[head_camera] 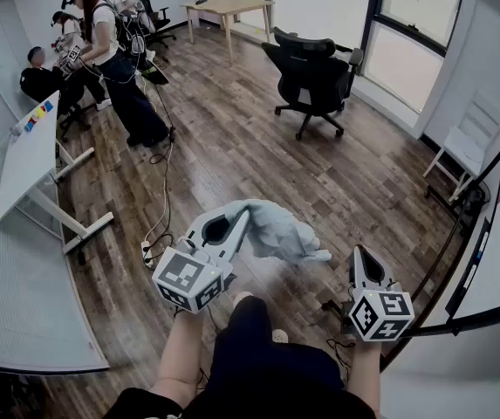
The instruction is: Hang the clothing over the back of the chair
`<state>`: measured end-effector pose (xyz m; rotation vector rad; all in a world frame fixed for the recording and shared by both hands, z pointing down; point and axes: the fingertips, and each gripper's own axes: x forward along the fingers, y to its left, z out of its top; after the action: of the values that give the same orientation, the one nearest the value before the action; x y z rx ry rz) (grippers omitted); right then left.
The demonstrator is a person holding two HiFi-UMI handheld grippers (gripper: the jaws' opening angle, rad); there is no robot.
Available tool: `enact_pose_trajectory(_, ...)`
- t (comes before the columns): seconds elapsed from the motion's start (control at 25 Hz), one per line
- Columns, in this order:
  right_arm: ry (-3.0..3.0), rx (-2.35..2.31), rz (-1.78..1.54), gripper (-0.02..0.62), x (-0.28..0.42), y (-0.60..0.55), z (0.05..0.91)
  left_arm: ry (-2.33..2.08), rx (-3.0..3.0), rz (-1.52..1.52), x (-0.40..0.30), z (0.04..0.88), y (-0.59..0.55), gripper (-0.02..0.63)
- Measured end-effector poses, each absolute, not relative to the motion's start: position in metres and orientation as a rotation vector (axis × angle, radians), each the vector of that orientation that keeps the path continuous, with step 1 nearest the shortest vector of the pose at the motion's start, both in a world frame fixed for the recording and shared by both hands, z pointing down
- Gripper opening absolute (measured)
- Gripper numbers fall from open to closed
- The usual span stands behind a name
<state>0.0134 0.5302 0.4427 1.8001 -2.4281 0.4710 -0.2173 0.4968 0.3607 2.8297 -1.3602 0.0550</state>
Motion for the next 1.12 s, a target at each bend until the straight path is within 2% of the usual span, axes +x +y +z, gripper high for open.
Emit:
enact_pose_trajectory(0.76,-2.437,1.766,0.564,0.000,0.010,0.535,0.457,-1.458,2.759,0.006,-0.235,0.362,0.508,0.009)
enact_pose_trajectory(1.12,-2.441,1.738,0.594,0.000,0.008,0.497,0.464,-1.435,2.709,0.031,-0.230,0.382,0.471,0.009)
